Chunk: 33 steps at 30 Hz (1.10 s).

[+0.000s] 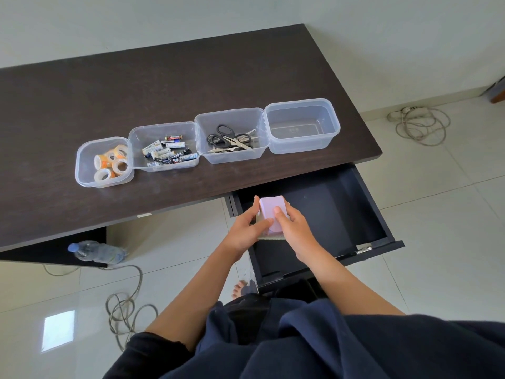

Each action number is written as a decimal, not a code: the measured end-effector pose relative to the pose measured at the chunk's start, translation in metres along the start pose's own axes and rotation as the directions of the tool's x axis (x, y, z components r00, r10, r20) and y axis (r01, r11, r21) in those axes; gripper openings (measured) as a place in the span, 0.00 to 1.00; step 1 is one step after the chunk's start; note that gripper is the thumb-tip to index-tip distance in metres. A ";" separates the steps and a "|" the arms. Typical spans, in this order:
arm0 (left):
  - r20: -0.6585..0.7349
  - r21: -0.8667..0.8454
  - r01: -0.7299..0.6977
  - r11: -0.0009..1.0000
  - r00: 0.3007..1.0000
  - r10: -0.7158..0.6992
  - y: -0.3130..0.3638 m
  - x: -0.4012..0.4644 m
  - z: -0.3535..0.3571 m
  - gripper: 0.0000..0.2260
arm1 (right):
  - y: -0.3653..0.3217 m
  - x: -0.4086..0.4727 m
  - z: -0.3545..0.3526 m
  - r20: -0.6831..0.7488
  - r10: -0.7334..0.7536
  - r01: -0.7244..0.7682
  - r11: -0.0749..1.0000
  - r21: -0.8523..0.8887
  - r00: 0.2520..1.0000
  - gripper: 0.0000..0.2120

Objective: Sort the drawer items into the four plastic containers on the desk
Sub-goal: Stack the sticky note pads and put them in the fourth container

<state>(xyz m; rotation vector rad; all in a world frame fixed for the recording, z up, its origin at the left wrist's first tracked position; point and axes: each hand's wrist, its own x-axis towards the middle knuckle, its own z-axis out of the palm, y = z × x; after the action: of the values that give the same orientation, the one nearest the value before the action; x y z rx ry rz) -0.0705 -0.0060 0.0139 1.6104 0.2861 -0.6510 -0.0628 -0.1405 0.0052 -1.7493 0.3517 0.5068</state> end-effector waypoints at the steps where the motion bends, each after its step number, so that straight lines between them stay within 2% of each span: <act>1: 0.005 0.012 0.003 1.000 1.000 -0.003 0.001 -0.001 0.000 0.31 | 0.001 0.000 0.000 0.005 0.006 -0.006 1.000 -0.005 1.000 0.20; 11: 0.033 0.044 0.018 0.999 0.999 -0.020 0.004 -0.007 -0.005 0.31 | -0.004 -0.003 0.009 0.045 0.017 -0.015 0.998 -0.054 0.999 0.23; 15: 0.027 0.026 0.008 1.000 1.000 -0.009 0.002 -0.005 -0.009 0.29 | -0.008 -0.002 0.012 0.060 -0.002 0.004 0.999 -0.042 0.998 0.22; 20: -0.029 -0.046 -0.015 0.999 0.999 0.014 -0.001 -0.002 -0.012 0.23 | -0.010 -0.001 0.008 0.026 -0.025 0.025 1.000 0.008 0.999 0.23; 24: -0.004 -0.071 -0.054 0.996 0.999 0.054 0.013 0.003 -0.007 0.23 | -0.019 0.002 -0.006 0.029 -0.034 0.033 0.999 0.020 0.999 0.22; 28: 0.021 -0.080 -0.058 0.995 0.998 0.060 0.025 0.010 0.000 0.24 | -0.030 0.008 -0.021 0.056 -0.040 0.040 0.999 -0.004 0.998 0.15; 33: 0.035 -0.005 -0.065 0.998 0.997 0.065 0.052 0.024 0.002 0.32 | -0.049 0.023 -0.038 0.011 -0.084 0.083 0.995 0.052 0.996 0.15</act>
<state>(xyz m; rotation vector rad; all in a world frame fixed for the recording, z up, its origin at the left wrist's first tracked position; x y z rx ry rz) -0.0242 -0.0206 0.0432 1.5968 0.2081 -0.6275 -0.0134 -0.1646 0.0419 -1.7026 0.2791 0.4452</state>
